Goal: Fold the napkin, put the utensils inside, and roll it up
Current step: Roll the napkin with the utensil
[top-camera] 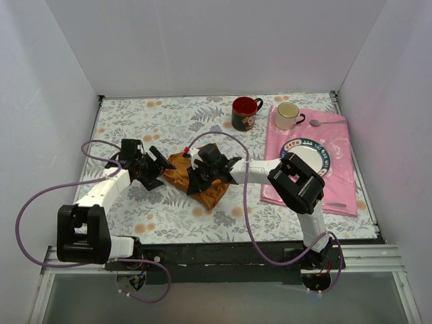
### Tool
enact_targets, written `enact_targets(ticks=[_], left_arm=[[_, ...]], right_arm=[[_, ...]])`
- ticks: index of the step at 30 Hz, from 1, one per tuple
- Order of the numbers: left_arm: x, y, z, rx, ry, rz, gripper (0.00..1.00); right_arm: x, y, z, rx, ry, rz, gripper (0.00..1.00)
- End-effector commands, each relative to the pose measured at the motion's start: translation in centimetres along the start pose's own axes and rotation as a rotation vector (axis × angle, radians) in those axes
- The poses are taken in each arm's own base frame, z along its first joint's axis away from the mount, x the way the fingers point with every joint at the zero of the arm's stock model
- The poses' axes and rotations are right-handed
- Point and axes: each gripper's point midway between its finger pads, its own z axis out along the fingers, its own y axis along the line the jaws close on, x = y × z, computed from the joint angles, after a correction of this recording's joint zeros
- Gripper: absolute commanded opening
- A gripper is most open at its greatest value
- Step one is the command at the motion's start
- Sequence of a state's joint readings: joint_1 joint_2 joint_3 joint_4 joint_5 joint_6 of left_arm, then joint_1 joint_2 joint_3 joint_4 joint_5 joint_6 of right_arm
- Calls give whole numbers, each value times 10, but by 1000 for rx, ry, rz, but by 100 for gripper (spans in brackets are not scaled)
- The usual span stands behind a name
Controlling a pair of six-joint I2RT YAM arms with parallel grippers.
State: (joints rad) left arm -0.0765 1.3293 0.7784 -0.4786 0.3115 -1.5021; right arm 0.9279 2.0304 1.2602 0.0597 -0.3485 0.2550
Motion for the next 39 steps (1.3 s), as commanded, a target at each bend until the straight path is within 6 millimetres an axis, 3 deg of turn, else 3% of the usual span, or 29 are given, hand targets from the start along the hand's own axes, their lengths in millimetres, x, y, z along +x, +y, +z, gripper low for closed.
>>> enact_targets(ticks=[1,5,8,15,19,26,30,33,36,39], left_arm=[[8,-4,-12,69,-7,18,80],[26,-1,-9,91,52,-15,90],[37,-1,0,91,75,-36,91],[52,-12,27,113,107,-94,86],[56,-8,42,73,110,-117,81],[60,22,60,-70,99,-177,63],[56,29,68,-105,87,-160,34],[55,33,73,-132,93,-136,27],[55,34,76,-143,105,-131,9],[55,31,73,-138,108,-123,2]], right_arm=[[15,-3,-4,-198,62,219,1],[14,-6,-8,-316,68,399,1],[4,-5,-10,-407,12,448,1],[4,-3,-10,-452,-9,506,1],[3,-2,-11,-460,-9,516,1],[-3,4,-15,-490,-22,530,1],[-3,6,-17,-506,-21,534,1],[-3,8,-19,-523,-12,535,1],[-4,10,-20,-529,0,524,1],[2,4,-19,-469,34,484,1]])
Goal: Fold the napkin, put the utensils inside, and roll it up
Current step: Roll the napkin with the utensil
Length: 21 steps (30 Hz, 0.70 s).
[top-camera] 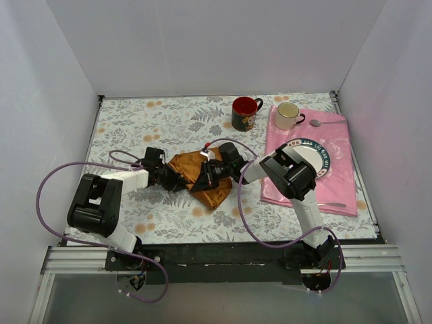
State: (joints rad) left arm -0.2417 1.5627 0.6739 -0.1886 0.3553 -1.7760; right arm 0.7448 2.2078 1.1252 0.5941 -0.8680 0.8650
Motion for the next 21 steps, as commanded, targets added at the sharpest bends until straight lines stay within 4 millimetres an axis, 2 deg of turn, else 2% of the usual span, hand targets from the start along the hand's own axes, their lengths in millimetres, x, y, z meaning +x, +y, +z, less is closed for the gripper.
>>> enact_targets(ticks=[1,2,3,4,6,7,8,9,10,11,12,13,14,16,17,18,19,20,21], left_arm=[[-9,29,4,-126,-59,24,1],[-8,28,3,-126,-52,27,0],[-5,31,2,-145,-37,27,0],[-4,32,2,-151,-26,25,0],[1,35,2,-182,10,14,0],[3,36,2,-188,23,11,0],[4,35,1,-191,35,6,0],[9,37,1,-204,67,-6,0],[11,37,1,-208,80,-7,0],[12,36,-1,-227,91,-15,0],[11,36,-2,-238,92,-16,0],[11,37,-2,-249,99,-11,0],[13,39,-4,-272,108,-15,0],[9,31,-5,-270,109,-10,0],[11,33,-5,-286,124,-11,0],[11,29,-5,-280,132,-12,0],[13,29,-3,-286,150,-19,0],[15,30,-4,-290,163,-22,0],[14,28,-3,-290,167,-28,0]], right_arm=[[-3,14,-6,13,57,-144,6],[1,4,-9,85,75,-111,9],[1,2,-11,121,86,-134,12],[-8,9,-14,140,78,-179,19],[-5,0,-22,225,112,-221,26],[-6,5,-24,246,117,-250,35],[-15,4,-27,294,111,-328,39],[-7,3,-30,333,143,-330,44],[-8,8,-32,354,149,-369,51],[-16,8,-35,398,139,-433,54],[-10,11,-34,421,162,-463,58],[-13,19,-36,441,148,-508,65],[-15,15,-39,503,132,-542,69],[-15,27,-36,531,117,-642,78],[-17,26,-37,576,98,-676,80],[-9,28,-32,589,112,-721,81],[-16,30,-33,629,75,-761,84],[-14,31,-31,646,67,-783,84],[-5,32,-25,658,79,-815,85]])
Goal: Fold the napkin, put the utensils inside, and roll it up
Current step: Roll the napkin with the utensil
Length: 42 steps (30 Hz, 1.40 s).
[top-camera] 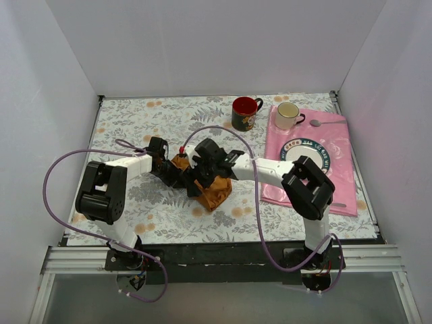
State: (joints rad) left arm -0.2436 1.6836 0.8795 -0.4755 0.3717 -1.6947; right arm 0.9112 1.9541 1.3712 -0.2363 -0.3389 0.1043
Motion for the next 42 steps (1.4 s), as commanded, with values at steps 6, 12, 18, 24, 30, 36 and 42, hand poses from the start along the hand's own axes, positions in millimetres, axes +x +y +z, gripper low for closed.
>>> enact_targets(ticks=[6,12,18,24,30,36,42], left_arm=[[16,30,2,-150,91,-47,0],[17,32,0,-159,92,-50,0],[20,36,1,-160,101,-44,0],[16,36,2,-154,84,4,0],[2,22,0,-56,15,116,0],[-9,7,-8,40,-39,156,51],[-27,-10,-38,98,-175,215,70]], right_arm=[[1,3,8,392,-42,-319,87],[8,-10,25,545,-13,-389,83],[15,-17,35,550,0,-382,57],[22,-19,40,475,15,-325,14],[29,-11,40,312,5,-196,1],[30,1,37,143,-26,-9,1],[17,8,32,-62,-82,194,1]])
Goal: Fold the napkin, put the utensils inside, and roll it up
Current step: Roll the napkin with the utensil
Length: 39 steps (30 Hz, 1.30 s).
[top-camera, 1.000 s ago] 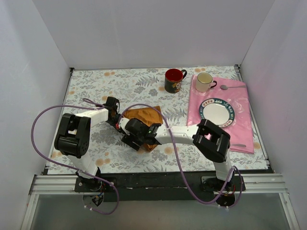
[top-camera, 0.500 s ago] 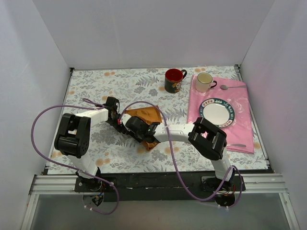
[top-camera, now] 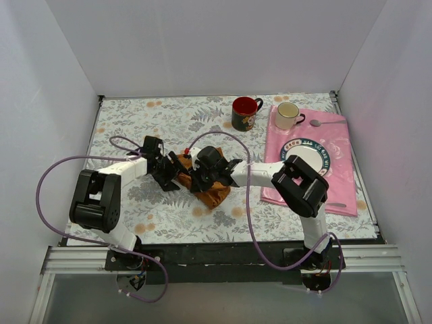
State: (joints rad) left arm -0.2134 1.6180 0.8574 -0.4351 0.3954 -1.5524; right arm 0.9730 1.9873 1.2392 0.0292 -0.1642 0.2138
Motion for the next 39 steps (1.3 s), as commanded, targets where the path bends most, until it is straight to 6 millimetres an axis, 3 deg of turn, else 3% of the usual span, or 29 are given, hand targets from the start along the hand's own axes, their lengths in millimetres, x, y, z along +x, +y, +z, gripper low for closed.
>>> enact_targets(ticks=[1,5,6,8,9,11,13,21,25,28,29,31,37,39], left_arm=[[-23,-6,-28,18,-160,84,71],[-25,1,-37,4,-193,91,72],[-20,7,-35,1,-183,82,72],[-15,3,-37,40,-174,75,72],[-11,4,-36,53,-164,66,72],[-1,2,-31,101,-119,55,73],[8,-1,-24,137,-72,30,74],[12,-5,-7,121,-66,-31,77],[16,8,11,17,-51,-70,74],[12,27,24,-85,-48,-82,65],[8,25,25,-88,-57,-70,60],[3,32,28,-124,-79,-48,42],[-13,38,24,-184,-141,22,6],[-12,37,21,-178,-147,40,1]], right_arm=[[7,23,-7,-220,37,189,1],[-7,18,-12,-352,-4,336,1],[-2,17,-11,-374,10,402,1],[-11,14,-15,-445,-32,442,1],[-1,11,-13,-465,-17,481,1],[-12,11,-19,-535,-55,540,1],[-7,11,-20,-578,-44,622,1],[-11,7,-18,-631,-77,651,1],[-11,7,-18,-622,-74,623,1],[-12,7,-20,-612,-68,595,1],[-11,7,-20,-611,-66,588,1],[-8,7,-20,-612,-58,582,1],[7,9,-23,-614,-14,538,1],[7,6,-22,-586,-5,508,1]])
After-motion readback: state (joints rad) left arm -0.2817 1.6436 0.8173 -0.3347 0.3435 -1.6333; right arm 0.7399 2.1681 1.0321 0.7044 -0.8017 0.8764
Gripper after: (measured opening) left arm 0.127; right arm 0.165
